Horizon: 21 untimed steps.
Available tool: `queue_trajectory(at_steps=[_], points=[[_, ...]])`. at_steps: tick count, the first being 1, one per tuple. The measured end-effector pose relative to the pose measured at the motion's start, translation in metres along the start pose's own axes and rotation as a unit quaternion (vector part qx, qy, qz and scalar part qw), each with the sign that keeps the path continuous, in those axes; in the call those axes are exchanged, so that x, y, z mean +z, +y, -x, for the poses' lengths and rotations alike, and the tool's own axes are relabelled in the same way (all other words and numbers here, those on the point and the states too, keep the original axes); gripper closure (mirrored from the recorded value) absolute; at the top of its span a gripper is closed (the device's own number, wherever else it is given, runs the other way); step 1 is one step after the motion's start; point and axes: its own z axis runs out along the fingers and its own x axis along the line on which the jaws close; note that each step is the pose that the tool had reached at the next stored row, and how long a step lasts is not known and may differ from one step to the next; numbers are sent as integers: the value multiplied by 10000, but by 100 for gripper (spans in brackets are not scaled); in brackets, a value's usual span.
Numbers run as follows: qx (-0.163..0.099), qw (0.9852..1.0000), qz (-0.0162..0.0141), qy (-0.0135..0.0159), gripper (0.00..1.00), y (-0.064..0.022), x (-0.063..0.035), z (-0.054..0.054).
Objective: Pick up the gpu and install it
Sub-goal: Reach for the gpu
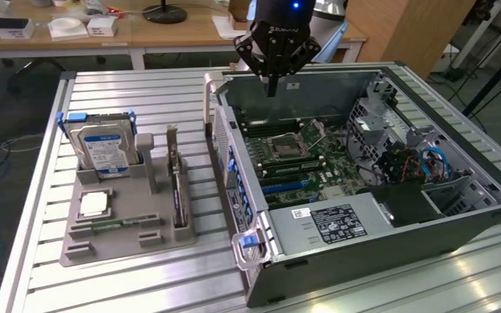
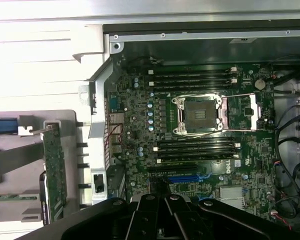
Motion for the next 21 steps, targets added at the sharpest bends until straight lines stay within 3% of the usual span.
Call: queue_trajectory(at_steps=[21], points=[[0, 10000, 0, 0, 89, -8, -1, -100]])
